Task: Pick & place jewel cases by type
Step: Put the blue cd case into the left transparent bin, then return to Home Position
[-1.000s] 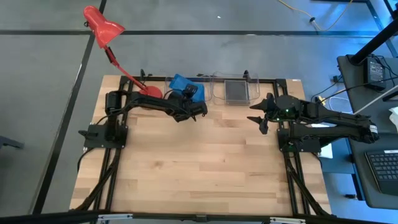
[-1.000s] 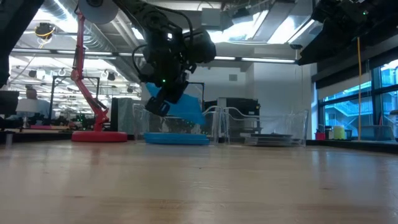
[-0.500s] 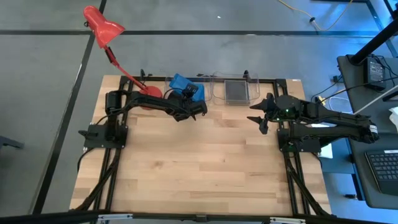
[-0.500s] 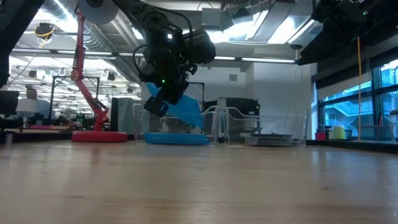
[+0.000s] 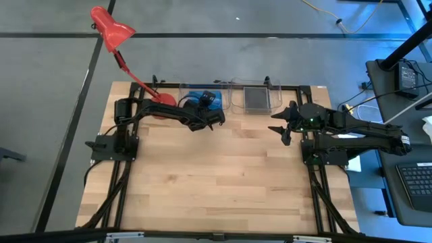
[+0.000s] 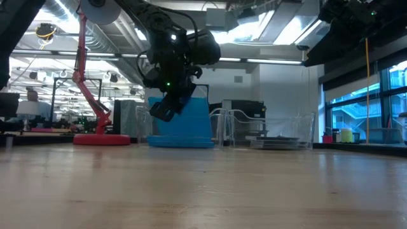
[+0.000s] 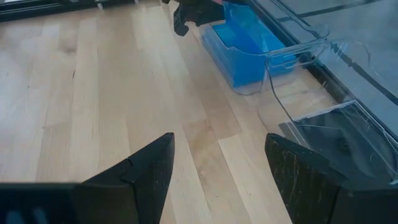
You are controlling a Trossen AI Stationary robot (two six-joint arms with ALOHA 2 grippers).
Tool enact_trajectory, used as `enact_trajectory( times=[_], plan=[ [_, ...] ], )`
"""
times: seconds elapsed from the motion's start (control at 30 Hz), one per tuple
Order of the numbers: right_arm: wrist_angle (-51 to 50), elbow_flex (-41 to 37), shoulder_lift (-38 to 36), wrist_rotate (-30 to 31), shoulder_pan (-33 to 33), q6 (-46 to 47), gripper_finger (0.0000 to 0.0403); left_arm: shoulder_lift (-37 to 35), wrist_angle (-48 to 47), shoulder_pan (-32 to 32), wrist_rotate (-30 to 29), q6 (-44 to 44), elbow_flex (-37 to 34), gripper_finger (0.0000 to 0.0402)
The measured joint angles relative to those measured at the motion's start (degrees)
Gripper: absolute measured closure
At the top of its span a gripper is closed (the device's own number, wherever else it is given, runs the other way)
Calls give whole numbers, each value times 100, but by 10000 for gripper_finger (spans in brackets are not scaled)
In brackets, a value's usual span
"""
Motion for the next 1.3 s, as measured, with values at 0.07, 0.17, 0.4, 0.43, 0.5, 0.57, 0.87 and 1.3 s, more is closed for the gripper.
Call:
enact_trajectory(
  times=[0.07, 0.17, 0.4, 0.43, 0.5, 0.57, 0.87, 1.3],
  plan=[
    [0, 0, 0, 0, 0, 0, 148, 0, 34, 1, 19, 3, 0, 241],
    [0, 0, 0, -2, 0, 1, 148, 0, 46, -12, 31, 5, 0, 232],
    [-9, 0, 0, -2, 0, 17, 148, 0, 78, -83, 382, 0, 0, 232],
    [-9, 0, 0, -2, 0, 17, 148, -11, 108, -100, 399, 3, 0, 231],
    [-8, 0, 0, -2, 0, 17, 148, -50, 133, -148, 447, 9, 0, 231],
    [-10, 0, 0, -2, 0, 17, 148, -56, 142, -193, 528, 18, 4, 232],
    [-11, 0, 0, -2, 0, 17, 148, -373, -519, -315, 739, 44, 4, 232],
    [-14, 0, 0, -33, 0, 20, 148, -890, -920, -955, 1040, 1167, 4, 231]
  ],
)
